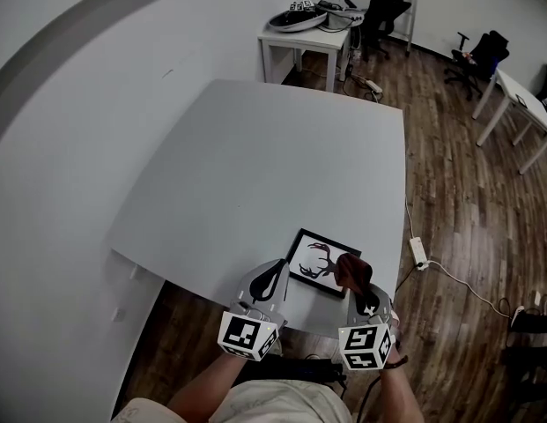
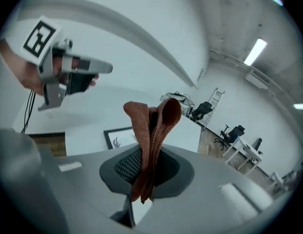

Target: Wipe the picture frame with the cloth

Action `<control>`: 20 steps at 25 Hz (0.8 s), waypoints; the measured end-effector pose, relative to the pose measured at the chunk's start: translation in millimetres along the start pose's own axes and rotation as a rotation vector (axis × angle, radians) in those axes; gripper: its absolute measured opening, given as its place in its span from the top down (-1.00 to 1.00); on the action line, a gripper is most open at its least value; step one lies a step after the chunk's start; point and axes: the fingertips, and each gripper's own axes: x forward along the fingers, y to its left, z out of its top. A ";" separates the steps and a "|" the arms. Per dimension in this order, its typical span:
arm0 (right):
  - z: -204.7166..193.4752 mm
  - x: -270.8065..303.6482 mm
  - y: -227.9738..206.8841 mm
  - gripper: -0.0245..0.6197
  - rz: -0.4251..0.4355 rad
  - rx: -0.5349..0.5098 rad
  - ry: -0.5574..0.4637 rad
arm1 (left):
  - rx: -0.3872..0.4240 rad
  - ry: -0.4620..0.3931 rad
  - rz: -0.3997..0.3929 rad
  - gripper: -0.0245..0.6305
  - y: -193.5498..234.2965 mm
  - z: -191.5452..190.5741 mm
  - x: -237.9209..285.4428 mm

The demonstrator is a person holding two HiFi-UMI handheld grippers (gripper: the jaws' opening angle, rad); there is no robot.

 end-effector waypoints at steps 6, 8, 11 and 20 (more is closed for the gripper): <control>53.5 -49.2 -34.1 0.74 -0.035 0.286 -0.270 | -0.011 -0.036 -0.018 0.92 -9.1 18.3 2.8; 61.7 -64.7 -43.8 0.74 -0.046 0.344 -0.345 | -0.006 -0.048 -0.024 0.92 -12.6 26.0 1.9; 64.1 -81.6 -55.3 0.74 -0.076 0.388 -0.433 | 0.015 -0.051 -0.015 0.92 -11.5 32.3 -3.3; 48.2 -101.0 -72.3 0.74 -0.151 0.457 -0.471 | 0.025 -0.050 0.030 0.92 -16.3 39.9 -5.4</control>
